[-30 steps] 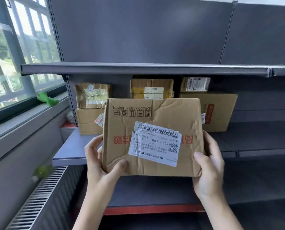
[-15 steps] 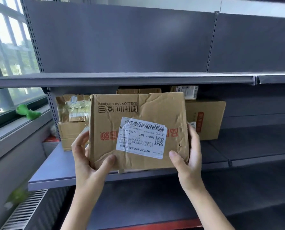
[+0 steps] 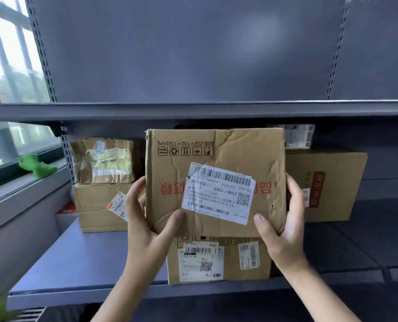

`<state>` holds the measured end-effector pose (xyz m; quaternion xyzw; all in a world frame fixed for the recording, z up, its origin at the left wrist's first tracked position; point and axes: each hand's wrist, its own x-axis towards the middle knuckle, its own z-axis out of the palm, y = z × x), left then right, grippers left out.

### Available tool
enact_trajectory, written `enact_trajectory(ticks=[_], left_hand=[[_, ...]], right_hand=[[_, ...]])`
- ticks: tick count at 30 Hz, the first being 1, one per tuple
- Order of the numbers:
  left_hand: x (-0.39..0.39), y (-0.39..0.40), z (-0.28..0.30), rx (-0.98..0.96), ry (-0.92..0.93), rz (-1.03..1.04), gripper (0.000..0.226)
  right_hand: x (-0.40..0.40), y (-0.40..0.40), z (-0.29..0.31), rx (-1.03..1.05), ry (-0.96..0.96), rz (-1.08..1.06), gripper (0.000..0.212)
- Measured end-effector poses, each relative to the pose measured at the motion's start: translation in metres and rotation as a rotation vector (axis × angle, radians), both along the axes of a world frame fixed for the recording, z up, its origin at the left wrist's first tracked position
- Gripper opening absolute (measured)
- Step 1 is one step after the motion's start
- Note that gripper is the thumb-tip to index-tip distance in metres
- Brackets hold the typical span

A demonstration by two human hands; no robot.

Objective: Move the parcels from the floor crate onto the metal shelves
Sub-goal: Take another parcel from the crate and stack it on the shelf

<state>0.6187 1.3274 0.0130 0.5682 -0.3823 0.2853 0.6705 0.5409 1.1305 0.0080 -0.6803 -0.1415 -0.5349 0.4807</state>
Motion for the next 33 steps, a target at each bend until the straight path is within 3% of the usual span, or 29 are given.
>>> enact_trajectory(ticks=[14, 26, 29, 33], left_hand=[[0.067, -0.015, -0.019, 0.196, -0.108, 0.004, 0.071], [0.098, -0.023, -0.011, 0.293, -0.003, 0.009, 0.08], [0.099, -0.02, 0.0, 0.275, 0.002, 0.059, 0.085], [0.108, -0.014, 0.032, 0.269, -0.071, 0.198, 0.09]], right_hand=[[0.052, -0.04, -0.021, -0.14, 0.113, -0.088, 0.075], [0.059, -0.049, -0.013, -0.132, 0.357, -0.182, 0.08], [0.055, -0.048, -0.004, -0.1, 0.293, -0.124, 0.082], [0.054, -0.051, 0.028, -0.23, 0.143, -0.206, 0.088]])
